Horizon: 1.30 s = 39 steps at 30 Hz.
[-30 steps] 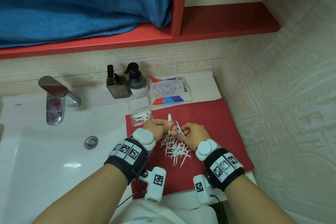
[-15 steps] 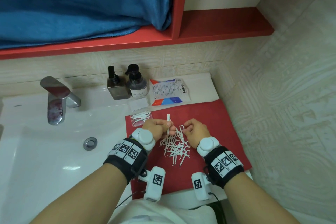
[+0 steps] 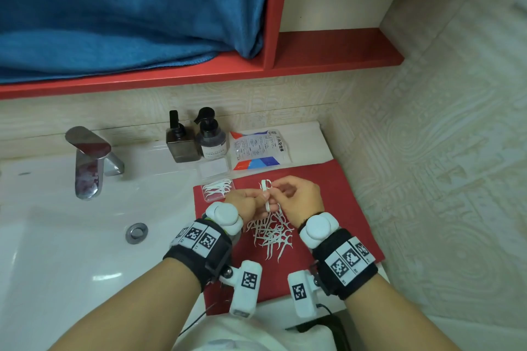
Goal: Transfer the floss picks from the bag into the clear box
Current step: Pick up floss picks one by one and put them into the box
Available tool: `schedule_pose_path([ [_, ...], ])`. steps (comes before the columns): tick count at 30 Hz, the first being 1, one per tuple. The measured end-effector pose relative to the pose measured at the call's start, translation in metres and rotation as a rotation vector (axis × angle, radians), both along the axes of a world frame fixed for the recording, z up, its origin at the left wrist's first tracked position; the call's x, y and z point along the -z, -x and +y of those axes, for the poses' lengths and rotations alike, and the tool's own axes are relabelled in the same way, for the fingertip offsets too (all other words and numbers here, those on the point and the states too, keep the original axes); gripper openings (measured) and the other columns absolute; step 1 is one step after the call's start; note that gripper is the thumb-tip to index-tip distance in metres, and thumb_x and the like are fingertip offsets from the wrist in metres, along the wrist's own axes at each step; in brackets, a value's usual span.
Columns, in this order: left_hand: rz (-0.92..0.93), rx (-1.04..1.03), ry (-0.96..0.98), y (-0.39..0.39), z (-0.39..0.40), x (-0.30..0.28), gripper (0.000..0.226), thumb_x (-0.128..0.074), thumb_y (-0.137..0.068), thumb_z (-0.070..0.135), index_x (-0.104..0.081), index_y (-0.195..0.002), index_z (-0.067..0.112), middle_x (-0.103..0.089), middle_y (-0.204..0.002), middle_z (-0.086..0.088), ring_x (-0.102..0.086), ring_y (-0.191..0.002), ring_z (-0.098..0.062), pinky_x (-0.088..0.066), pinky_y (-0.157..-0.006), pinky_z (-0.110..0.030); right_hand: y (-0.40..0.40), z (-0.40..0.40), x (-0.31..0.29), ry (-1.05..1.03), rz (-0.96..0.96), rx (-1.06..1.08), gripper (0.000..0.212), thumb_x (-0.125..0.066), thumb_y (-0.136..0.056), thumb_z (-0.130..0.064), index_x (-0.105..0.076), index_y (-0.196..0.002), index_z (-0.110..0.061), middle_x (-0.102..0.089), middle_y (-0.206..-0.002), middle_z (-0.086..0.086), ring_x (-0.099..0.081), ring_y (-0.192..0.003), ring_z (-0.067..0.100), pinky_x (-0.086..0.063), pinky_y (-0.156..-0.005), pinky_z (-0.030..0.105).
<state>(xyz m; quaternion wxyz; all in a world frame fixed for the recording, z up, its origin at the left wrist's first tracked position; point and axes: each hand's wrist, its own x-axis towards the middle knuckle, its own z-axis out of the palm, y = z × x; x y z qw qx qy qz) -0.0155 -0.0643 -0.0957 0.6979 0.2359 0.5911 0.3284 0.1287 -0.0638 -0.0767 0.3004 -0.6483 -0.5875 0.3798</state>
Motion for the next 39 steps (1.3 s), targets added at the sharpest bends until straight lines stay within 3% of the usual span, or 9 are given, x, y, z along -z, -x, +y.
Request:
schedule_pose_path([
  [4, -0.077, -0.038, 0.068, 0.003, 0.001, 0.0, 0.017, -0.06, -0.091, 0.01, -0.069, -0.104, 0.002, -0.073, -0.097, -0.017, -0.073, -0.082, -0.019, -0.056, -0.06, -0.02, 0.004, -0.002, 0.005, -0.043, -0.011, -0.052, 0.015, -0.072, -0.084, -0.013, -0.078, -0.095, -0.021, -0.074, -0.088, -0.009, -0.069, -0.079, 0.003, -0.056, -0.074, 0.018],
  [10, 0.005, -0.099, 0.081, 0.004, -0.001, 0.012, 0.023, -0.067, -0.087, 0.012, -0.069, -0.106, -0.002, -0.071, -0.098, -0.021, -0.069, -0.074, -0.021, -0.055, -0.056, -0.021, 0.007, -0.004, 0.008, -0.006, -0.035, -0.101, 0.021, -0.069, -0.084, -0.011, -0.077, -0.1, -0.021, -0.076, -0.091, -0.009, -0.069, -0.079, -0.001, -0.051, -0.074, 0.008],
  [14, 0.057, -0.116, 0.046, 0.004, 0.0, 0.013, 0.019, -0.067, -0.087, 0.01, -0.07, -0.102, -0.001, -0.071, -0.091, -0.02, -0.068, -0.068, -0.022, -0.056, -0.054, -0.023, 0.01, -0.005, 0.009, 0.015, -0.007, -0.097, 0.025, -0.066, -0.085, -0.011, -0.074, -0.109, -0.017, -0.076, -0.097, -0.006, -0.069, -0.086, 0.0, -0.054, -0.08, 0.012],
  [22, 0.082, -0.056, -0.042, 0.002, -0.004, 0.009, 0.013, -0.067, -0.087, 0.011, -0.071, -0.096, 0.003, -0.071, -0.07, -0.009, -0.066, -0.061, -0.017, -0.056, -0.057, -0.023, 0.006, -0.012, 0.005, 0.03, 0.055, -0.071, 0.023, -0.067, -0.084, -0.009, -0.073, -0.104, -0.019, -0.074, -0.091, -0.007, -0.07, -0.084, 0.002, -0.057, -0.076, 0.019],
  [25, 0.068, -0.018, -0.086, 0.0, -0.008, 0.004, 0.011, -0.067, -0.087, 0.01, -0.071, -0.095, 0.003, -0.072, -0.066, -0.006, -0.068, -0.059, -0.015, -0.056, -0.058, -0.023, 0.004, -0.013, -0.002, 0.058, 0.09, 0.013, 0.02, -0.067, -0.084, -0.008, -0.071, -0.101, -0.017, -0.071, -0.088, -0.004, -0.068, -0.074, 0.005, -0.056, -0.062, 0.016],
  [27, 0.043, 0.016, -0.104, -0.003, -0.01, -0.001, 0.009, -0.065, -0.088, 0.009, -0.071, -0.093, 0.004, -0.074, -0.072, -0.009, -0.07, -0.063, -0.015, -0.055, -0.057, -0.022, 0.002, -0.012, -0.005, 0.04, 0.071, 0.056, 0.021, -0.067, -0.085, -0.009, -0.069, -0.103, -0.018, -0.069, -0.087, -0.001, -0.067, -0.068, 0.006, -0.052, -0.057, 0.013],
  [31, 0.033, 0.111, -0.141, -0.006, -0.012, -0.01, 0.014, -0.065, -0.089, 0.014, -0.072, -0.094, 0.003, -0.074, -0.084, -0.013, -0.07, -0.068, -0.016, -0.051, -0.056, -0.021, -0.011, -0.009, -0.006, 0.026, 0.052, -0.007, 0.017, -0.069, -0.087, -0.016, -0.072, -0.1, -0.024, -0.071, -0.084, -0.006, -0.065, -0.068, 0.0, -0.049, -0.064, 0.01],
  [35, -0.049, 0.163, -0.132, -0.004, -0.014, -0.019, 0.015, -0.063, -0.09, 0.015, -0.072, -0.096, 0.004, -0.075, -0.086, -0.01, -0.071, -0.073, -0.017, -0.053, -0.063, -0.023, -0.022, -0.006, -0.013, -0.028, 0.156, -0.051, 0.017, -0.073, -0.084, -0.011, -0.074, -0.088, -0.027, -0.075, -0.082, -0.006, -0.069, -0.078, 0.006, -0.053, -0.077, 0.022],
  [39, -0.151, 0.197, -0.136, -0.005, -0.016, -0.031, 0.014, -0.059, -0.092, 0.012, -0.071, -0.095, 0.006, -0.075, -0.087, -0.01, -0.072, -0.075, -0.018, -0.052, -0.063, -0.022, -0.023, -0.008, -0.023, -0.092, 0.243, -0.044, 0.018, -0.075, -0.082, -0.007, -0.076, -0.088, -0.024, -0.075, -0.084, -0.005, -0.071, -0.081, 0.009, -0.055, -0.077, 0.02],
])
